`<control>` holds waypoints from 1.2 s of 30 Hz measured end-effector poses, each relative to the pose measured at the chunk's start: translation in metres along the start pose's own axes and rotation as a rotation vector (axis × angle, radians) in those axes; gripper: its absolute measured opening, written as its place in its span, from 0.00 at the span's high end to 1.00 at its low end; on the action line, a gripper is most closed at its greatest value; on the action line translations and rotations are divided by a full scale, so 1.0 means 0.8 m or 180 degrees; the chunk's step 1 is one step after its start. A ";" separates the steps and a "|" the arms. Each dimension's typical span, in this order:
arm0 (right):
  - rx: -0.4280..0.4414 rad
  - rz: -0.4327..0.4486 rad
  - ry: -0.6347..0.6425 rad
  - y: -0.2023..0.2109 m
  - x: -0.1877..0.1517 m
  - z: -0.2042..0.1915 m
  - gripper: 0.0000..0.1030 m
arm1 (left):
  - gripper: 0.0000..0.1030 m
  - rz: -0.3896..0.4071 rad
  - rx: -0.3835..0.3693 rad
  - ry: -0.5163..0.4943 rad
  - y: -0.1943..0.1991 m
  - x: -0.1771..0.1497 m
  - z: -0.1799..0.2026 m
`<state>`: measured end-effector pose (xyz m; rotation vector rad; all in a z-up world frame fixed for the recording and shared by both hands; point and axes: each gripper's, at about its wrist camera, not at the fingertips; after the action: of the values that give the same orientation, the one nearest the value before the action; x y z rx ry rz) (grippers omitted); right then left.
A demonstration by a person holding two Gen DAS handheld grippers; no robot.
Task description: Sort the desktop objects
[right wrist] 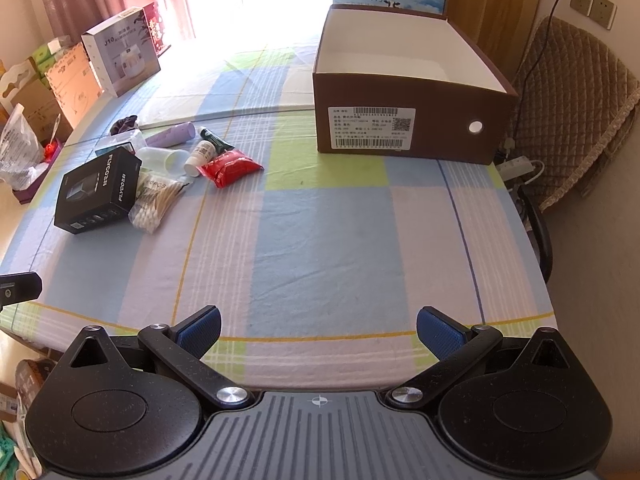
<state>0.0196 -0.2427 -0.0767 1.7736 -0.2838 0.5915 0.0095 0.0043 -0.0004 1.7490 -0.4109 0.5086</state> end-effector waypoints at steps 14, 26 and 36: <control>0.0037 -0.0016 0.0057 -0.008 0.012 0.008 0.02 | 0.01 -0.0023 0.0024 0.0051 -0.005 0.008 0.005; 0.0146 -0.0028 0.0106 -0.020 0.026 0.017 0.02 | 0.01 0.0000 0.0078 0.0081 -0.009 0.019 0.015; 0.0444 0.0047 0.0348 -0.033 0.050 0.022 0.02 | 0.01 0.0028 0.0083 0.0262 -0.020 0.030 0.006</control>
<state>0.0699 -0.2476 -0.0806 1.8666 -0.1838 0.7315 0.0390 0.0035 -0.0014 1.7455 -0.3554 0.5923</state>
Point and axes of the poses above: each gripper's, at about its wrist camera, not at the fingertips, and y roughly against the way its jaws point, z to its right, x to its top, and after that the axes turned 10 degrees about x, right-handed
